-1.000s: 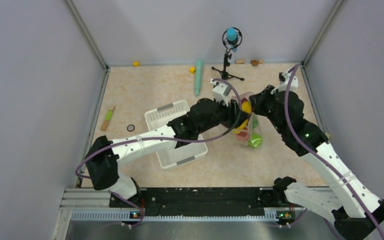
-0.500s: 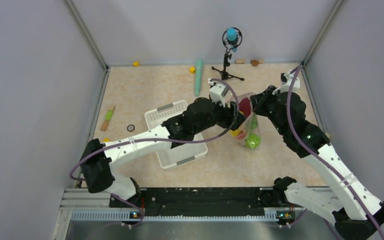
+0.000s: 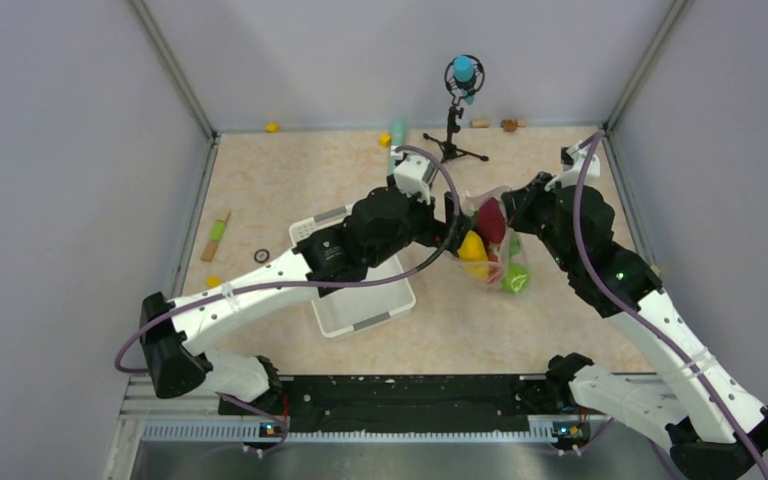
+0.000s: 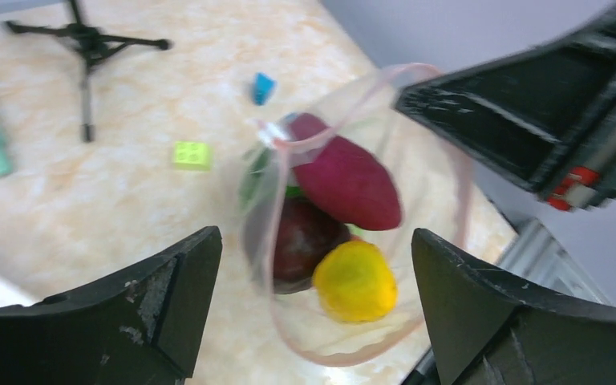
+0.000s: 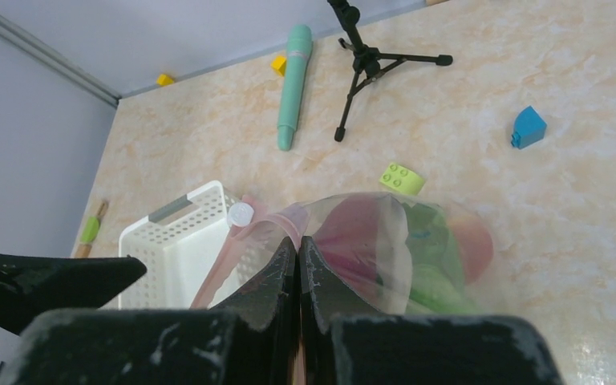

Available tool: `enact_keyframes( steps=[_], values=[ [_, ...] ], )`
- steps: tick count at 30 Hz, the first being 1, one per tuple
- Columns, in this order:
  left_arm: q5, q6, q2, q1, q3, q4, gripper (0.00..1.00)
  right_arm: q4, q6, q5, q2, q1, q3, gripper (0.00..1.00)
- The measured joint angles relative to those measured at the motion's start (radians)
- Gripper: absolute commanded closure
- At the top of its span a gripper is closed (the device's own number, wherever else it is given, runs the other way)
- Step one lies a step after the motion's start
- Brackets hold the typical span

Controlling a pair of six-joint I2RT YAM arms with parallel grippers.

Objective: Place the food in the zip-top bag and seal the zipper
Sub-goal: Place the fake fruit in the zipper food storage bag, then adjust the zipper food storage bag at the center of the board.

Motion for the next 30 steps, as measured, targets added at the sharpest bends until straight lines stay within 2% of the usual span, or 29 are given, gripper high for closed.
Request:
enact_keyframes(
  steps=[3, 6, 9, 13, 16, 18, 21, 30],
  values=[
    [-0.112, 0.001, -0.008, 0.003, 0.020, -0.089, 0.08, -0.004, -0.008, -0.004, 0.000, 0.000, 0.000, 1.00],
    [-0.171, -0.002, 0.000, 0.012, 0.037, -0.164, 0.15, -0.004, -0.015, -0.013, 0.000, 0.000, 0.000, 1.00],
    [-0.201, -0.007, 0.032, 0.019, 0.066, -0.214, 0.26, -0.004, -0.026, -0.034, 0.000, 0.000, 0.000, 1.00],
    [-0.211, -0.014, 0.083, 0.022, 0.083, -0.260, 0.34, -0.004, -0.036, -0.054, 0.000, 0.000, 0.000, 1.00],
    [-0.198, -0.014, 0.103, 0.023, 0.083, -0.282, 0.45, -0.004, -0.041, -0.056, 0.000, 0.000, 0.000, 1.00],
    [-0.178, -0.014, 0.106, 0.024, 0.083, -0.283, 0.58, -0.004, -0.045, -0.058, 0.000, 0.000, 0.000, 1.00],
    [-0.137, -0.015, 0.107, 0.029, 0.083, -0.280, 1.00, -0.003, -0.048, -0.059, 0.003, 0.000, 0.000, 1.00],
    [-0.059, -0.009, 0.107, 0.029, 0.100, -0.278, 1.00, -0.005, -0.147, -0.060, 0.077, 0.000, 0.022, 1.00]
  ],
)
